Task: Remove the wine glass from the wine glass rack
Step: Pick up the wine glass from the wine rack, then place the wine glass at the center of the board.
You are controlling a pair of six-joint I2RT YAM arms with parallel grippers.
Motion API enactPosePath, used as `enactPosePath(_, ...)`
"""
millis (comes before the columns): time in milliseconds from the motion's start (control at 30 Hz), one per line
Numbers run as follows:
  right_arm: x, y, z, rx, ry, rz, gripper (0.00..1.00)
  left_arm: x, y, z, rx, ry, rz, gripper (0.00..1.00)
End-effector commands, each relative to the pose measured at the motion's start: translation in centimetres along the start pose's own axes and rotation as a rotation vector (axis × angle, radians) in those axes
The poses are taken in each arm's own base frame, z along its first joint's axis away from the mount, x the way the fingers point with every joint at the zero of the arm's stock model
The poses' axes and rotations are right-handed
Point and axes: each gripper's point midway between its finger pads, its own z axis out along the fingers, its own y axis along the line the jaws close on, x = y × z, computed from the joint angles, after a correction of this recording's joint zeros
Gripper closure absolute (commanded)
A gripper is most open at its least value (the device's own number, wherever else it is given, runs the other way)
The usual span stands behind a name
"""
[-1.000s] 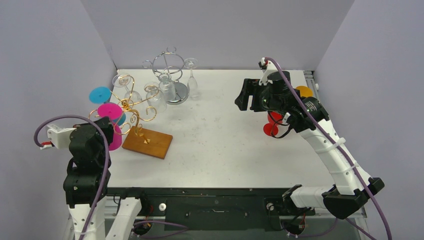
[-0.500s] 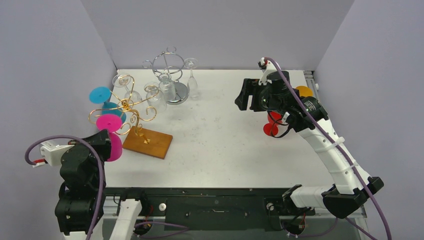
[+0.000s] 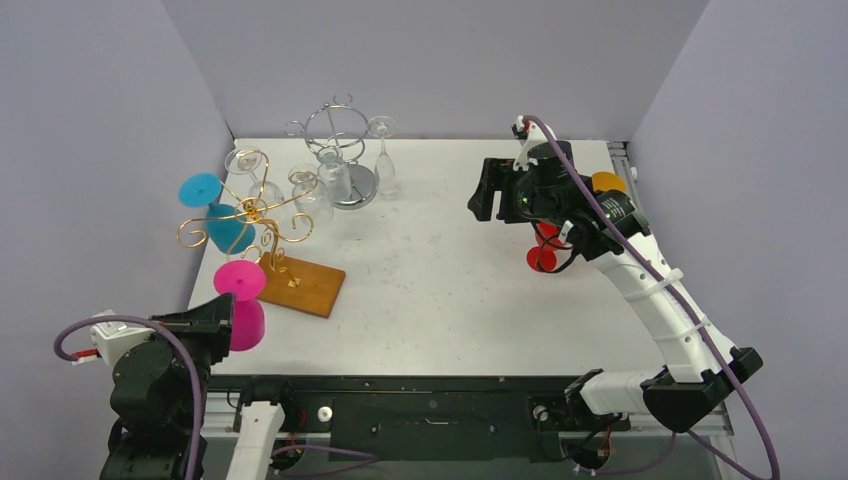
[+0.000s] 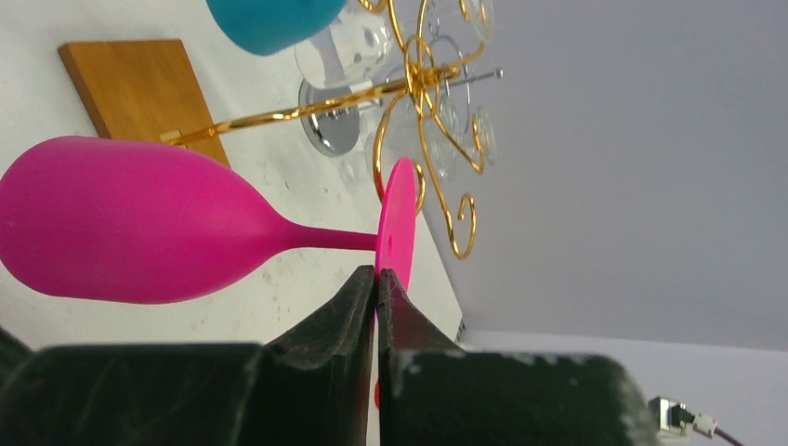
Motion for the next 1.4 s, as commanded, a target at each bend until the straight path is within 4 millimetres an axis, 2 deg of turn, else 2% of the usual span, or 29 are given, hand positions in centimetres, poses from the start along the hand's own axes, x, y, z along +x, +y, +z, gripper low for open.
enactPosePath(0,-1.5,0.6,-0.5,-0.013,-0.05,-0.011,0.32,3.0,0.2,-0.9,0.036,0.157,0.005,1.0)
enactPosePath(100,-1.5,0.8,-0.2,-0.02,-0.042,-0.01,0.32,5.1,-0.2,-1.4,0.067,0.269,0.01,1.0)
enactPosePath(200,-1.6,0.9,-0.1,-0.022,-0.042,-0.003,0.32,6.1,-1.2,-1.8,0.097,0.319,0.009,1.0)
enactPosePath(267,-1.7,0.9,0.2,-0.021,-0.04,0.003,0.32,7.4,-2.4,-2.6,0.138,0.395,0.009,1.0)
enactPosePath(400,-1.9,0.7,0.4,-0.026,-0.039,0.023,0.32,8.4,-5.0,-3.2,0.204,0.444,0.015,1.0)
enactPosePath(467,-2.0,0.5,0.5,-0.03,-0.041,0.041,0.32,8.5,-6.0,-3.1,0.222,0.462,0.01,1.0)
enactPosePath(567,-2.0,0.2,0.8,-0.047,-0.038,0.079,0.32,7.5,-8.0,-3.1,0.279,0.442,0.01,1.0)
enactPosePath(700,-2.4,0.5,1.1,-0.068,-0.035,0.101,0.32,7.1,-9.8,-4.0,0.317,0.46,0.029,1.0)
enactPosePath(833,-2.7,0.7,1.4,-0.073,-0.037,0.114,0.32,7.7,-9.6,-3.5,0.298,0.535,0.033,1.0)
enactPosePath(933,-2.8,0.8,1.6,-0.078,-0.04,0.126,0.32,7.9,-10.4,-2.6,0.299,0.588,0.039,1.0)
enactPosePath(1033,-2.8,0.9,1.8,-0.085,-0.046,0.138,0.32,7.9,-12.2,-2.6,0.337,0.644,0.06,1.0)
enactPosePath(1067,-2.7,0.9,1.9,-0.084,-0.045,0.142,0.32,7.9,-12.8,-1.7,0.329,0.658,0.065,1.0)
enactPosePath(1100,-2.8,0.9,2.0,-0.082,-0.05,0.145,0.32,7.6,-13.7,-2.1,0.354,0.66,0.082,1.0)
enactPosePath(1167,-3.1,0.7,2.0,-0.077,-0.062,0.157,0.32,7.6,-15.0,-0.7,0.348,0.68,0.102,1.0)
enactPosePath(1333,-4.2,0.1,1.7,-0.069,-0.098,0.205,0.32,7.4,-18.6,0.3,0.435,0.693,0.113,1.0)
enactPosePath(1367,-4.5,0.1,1.6,-0.076,-0.11,0.215,0.32,7.7,-19.0,1.1,0.425,0.712,0.106,1.0)
